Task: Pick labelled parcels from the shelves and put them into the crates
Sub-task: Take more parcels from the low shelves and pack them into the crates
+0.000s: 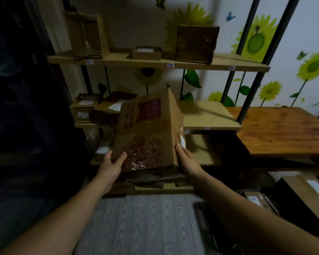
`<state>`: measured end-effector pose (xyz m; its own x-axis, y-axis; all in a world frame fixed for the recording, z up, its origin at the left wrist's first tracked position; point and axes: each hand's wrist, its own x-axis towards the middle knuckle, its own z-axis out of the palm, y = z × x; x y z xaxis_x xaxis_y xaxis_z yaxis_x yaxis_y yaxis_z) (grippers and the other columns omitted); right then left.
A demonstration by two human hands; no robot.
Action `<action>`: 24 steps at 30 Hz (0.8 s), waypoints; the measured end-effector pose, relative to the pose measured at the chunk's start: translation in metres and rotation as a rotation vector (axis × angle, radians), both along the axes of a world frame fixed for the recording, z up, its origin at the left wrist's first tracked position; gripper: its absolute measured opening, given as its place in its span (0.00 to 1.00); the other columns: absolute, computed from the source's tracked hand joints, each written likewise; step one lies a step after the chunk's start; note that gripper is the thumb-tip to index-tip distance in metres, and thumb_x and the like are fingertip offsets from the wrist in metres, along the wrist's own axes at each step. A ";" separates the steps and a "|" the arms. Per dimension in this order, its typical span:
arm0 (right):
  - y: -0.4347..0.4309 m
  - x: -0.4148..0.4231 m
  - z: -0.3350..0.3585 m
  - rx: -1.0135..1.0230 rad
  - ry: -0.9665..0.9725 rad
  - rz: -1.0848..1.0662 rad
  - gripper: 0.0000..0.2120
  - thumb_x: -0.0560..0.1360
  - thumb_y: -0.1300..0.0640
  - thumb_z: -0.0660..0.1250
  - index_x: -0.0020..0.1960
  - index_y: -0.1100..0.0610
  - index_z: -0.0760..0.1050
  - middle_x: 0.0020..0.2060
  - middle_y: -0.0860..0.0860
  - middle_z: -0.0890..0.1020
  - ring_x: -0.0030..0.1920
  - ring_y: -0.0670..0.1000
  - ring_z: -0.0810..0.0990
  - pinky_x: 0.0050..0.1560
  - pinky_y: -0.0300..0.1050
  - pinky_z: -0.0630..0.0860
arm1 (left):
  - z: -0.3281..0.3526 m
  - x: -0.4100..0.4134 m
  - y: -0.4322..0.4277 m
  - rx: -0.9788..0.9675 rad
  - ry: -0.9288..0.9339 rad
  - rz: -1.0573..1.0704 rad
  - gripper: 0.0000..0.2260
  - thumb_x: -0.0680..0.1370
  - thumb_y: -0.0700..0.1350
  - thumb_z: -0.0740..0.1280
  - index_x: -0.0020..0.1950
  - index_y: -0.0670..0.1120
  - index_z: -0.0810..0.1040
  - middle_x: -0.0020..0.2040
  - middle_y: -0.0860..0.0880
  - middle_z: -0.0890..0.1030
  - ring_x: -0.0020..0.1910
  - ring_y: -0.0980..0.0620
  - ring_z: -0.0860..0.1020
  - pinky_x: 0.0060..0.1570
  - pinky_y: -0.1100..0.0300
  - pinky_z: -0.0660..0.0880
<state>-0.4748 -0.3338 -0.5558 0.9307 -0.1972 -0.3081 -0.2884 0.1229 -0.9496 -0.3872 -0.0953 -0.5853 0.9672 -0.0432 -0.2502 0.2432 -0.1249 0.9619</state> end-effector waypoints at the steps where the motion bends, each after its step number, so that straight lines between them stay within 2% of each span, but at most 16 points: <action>1: 0.001 0.000 -0.002 -0.041 -0.018 0.007 0.35 0.73 0.32 0.60 0.73 0.50 0.62 0.60 0.55 0.78 0.54 0.54 0.82 0.52 0.51 0.81 | 0.005 0.000 0.003 -0.003 -0.016 -0.003 0.28 0.74 0.60 0.66 0.71 0.55 0.64 0.64 0.47 0.76 0.58 0.46 0.76 0.60 0.43 0.73; 3: 0.005 -0.001 -0.003 -0.109 -0.034 -0.028 0.27 0.77 0.36 0.58 0.71 0.48 0.65 0.62 0.56 0.76 0.55 0.54 0.82 0.50 0.50 0.82 | 0.013 0.003 0.013 -0.001 -0.048 -0.008 0.31 0.74 0.60 0.66 0.73 0.54 0.61 0.67 0.48 0.73 0.61 0.46 0.75 0.63 0.44 0.72; 5: 0.011 -0.004 0.004 -0.158 -0.035 -0.059 0.19 0.76 0.38 0.63 0.64 0.43 0.68 0.66 0.56 0.70 0.57 0.57 0.79 0.45 0.49 0.83 | 0.020 0.004 0.023 -0.027 -0.056 -0.021 0.34 0.72 0.62 0.67 0.74 0.54 0.59 0.69 0.49 0.70 0.63 0.46 0.73 0.63 0.45 0.71; 6: 0.012 -0.004 0.007 -0.168 -0.029 -0.072 0.24 0.70 0.33 0.68 0.61 0.40 0.68 0.68 0.56 0.67 0.59 0.58 0.78 0.45 0.51 0.83 | 0.020 0.004 0.028 -0.044 -0.049 -0.025 0.35 0.72 0.62 0.67 0.74 0.55 0.60 0.69 0.48 0.70 0.63 0.46 0.74 0.63 0.45 0.72; 7: 0.011 -0.003 0.008 -0.173 -0.014 -0.089 0.33 0.62 0.28 0.71 0.61 0.40 0.68 0.68 0.55 0.66 0.59 0.59 0.77 0.46 0.54 0.83 | 0.023 0.001 0.030 -0.069 -0.040 -0.026 0.33 0.72 0.62 0.66 0.74 0.55 0.60 0.69 0.47 0.71 0.63 0.46 0.74 0.62 0.45 0.72; 8: 0.010 -0.002 0.011 -0.164 -0.014 -0.109 0.41 0.58 0.26 0.72 0.64 0.42 0.65 0.67 0.55 0.67 0.59 0.59 0.77 0.48 0.54 0.83 | 0.023 -0.001 0.031 -0.098 -0.024 -0.025 0.31 0.74 0.60 0.65 0.74 0.55 0.60 0.69 0.47 0.71 0.63 0.45 0.74 0.62 0.44 0.72; 9: 0.011 -0.004 0.017 -0.119 -0.017 -0.123 0.42 0.61 0.30 0.73 0.68 0.45 0.61 0.65 0.56 0.69 0.58 0.58 0.78 0.47 0.53 0.83 | 0.024 -0.004 0.031 -0.120 -0.009 -0.020 0.29 0.76 0.59 0.63 0.74 0.55 0.60 0.69 0.46 0.71 0.63 0.45 0.73 0.62 0.44 0.72; 10: 0.011 -0.005 0.021 -0.053 -0.039 -0.127 0.40 0.67 0.37 0.74 0.70 0.49 0.58 0.62 0.56 0.72 0.57 0.57 0.79 0.45 0.50 0.83 | 0.024 -0.006 0.031 -0.139 -0.001 -0.020 0.27 0.77 0.58 0.62 0.74 0.55 0.60 0.69 0.47 0.71 0.63 0.45 0.73 0.62 0.43 0.72; 12: 0.007 -0.007 0.026 0.042 -0.079 -0.124 0.37 0.71 0.46 0.73 0.71 0.53 0.58 0.60 0.56 0.75 0.54 0.56 0.81 0.41 0.47 0.82 | 0.027 -0.008 0.031 -0.162 -0.007 -0.038 0.25 0.78 0.57 0.61 0.74 0.59 0.59 0.70 0.48 0.69 0.65 0.45 0.71 0.63 0.42 0.70; 14: 0.006 -0.005 0.028 0.045 -0.108 -0.154 0.42 0.65 0.43 0.76 0.70 0.54 0.60 0.61 0.56 0.77 0.55 0.56 0.82 0.45 0.50 0.83 | 0.031 -0.007 0.028 -0.128 -0.066 -0.077 0.23 0.79 0.57 0.59 0.73 0.64 0.58 0.73 0.50 0.65 0.69 0.47 0.67 0.67 0.44 0.67; 16: 0.014 -0.003 0.026 -0.053 -0.120 -0.218 0.51 0.54 0.37 0.80 0.70 0.50 0.62 0.63 0.55 0.75 0.58 0.56 0.80 0.52 0.57 0.82 | 0.040 -0.008 0.019 -0.024 -0.114 -0.120 0.21 0.80 0.57 0.55 0.73 0.64 0.58 0.75 0.51 0.62 0.72 0.48 0.64 0.70 0.49 0.63; 18: 0.016 0.004 0.019 -0.167 -0.117 -0.251 0.55 0.49 0.31 0.81 0.70 0.44 0.61 0.66 0.53 0.72 0.62 0.57 0.76 0.55 0.61 0.80 | 0.051 -0.015 0.002 0.018 -0.124 -0.148 0.28 0.77 0.64 0.55 0.75 0.60 0.58 0.73 0.51 0.65 0.71 0.48 0.65 0.70 0.52 0.63; 20: 0.022 -0.001 0.028 -0.283 -0.145 -0.251 0.55 0.53 0.34 0.81 0.73 0.43 0.57 0.71 0.52 0.66 0.67 0.56 0.71 0.60 0.62 0.76 | 0.060 -0.024 -0.014 -0.022 -0.091 -0.211 0.37 0.69 0.71 0.55 0.74 0.56 0.61 0.70 0.51 0.70 0.69 0.48 0.68 0.68 0.52 0.64; 22: 0.023 -0.005 0.035 -0.384 -0.151 -0.269 0.56 0.61 0.43 0.80 0.78 0.47 0.49 0.73 0.52 0.60 0.71 0.56 0.65 0.67 0.62 0.70 | 0.067 -0.029 -0.022 -0.065 -0.077 -0.239 0.31 0.73 0.67 0.56 0.73 0.54 0.64 0.66 0.51 0.72 0.67 0.49 0.70 0.64 0.55 0.66; 24: 0.018 -0.005 0.034 -0.387 -0.182 -0.276 0.58 0.63 0.49 0.80 0.79 0.49 0.44 0.75 0.51 0.58 0.74 0.56 0.62 0.69 0.62 0.67 | 0.068 -0.026 -0.019 -0.070 -0.085 -0.177 0.27 0.76 0.60 0.62 0.73 0.54 0.63 0.66 0.51 0.73 0.64 0.47 0.72 0.62 0.54 0.69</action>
<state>-0.4797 -0.3157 -0.5217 0.8596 -0.5110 -0.0019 -0.1206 -0.1992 -0.9725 -0.4135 -0.1148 -0.5173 0.9606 -0.2284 -0.1582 0.1407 -0.0910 0.9859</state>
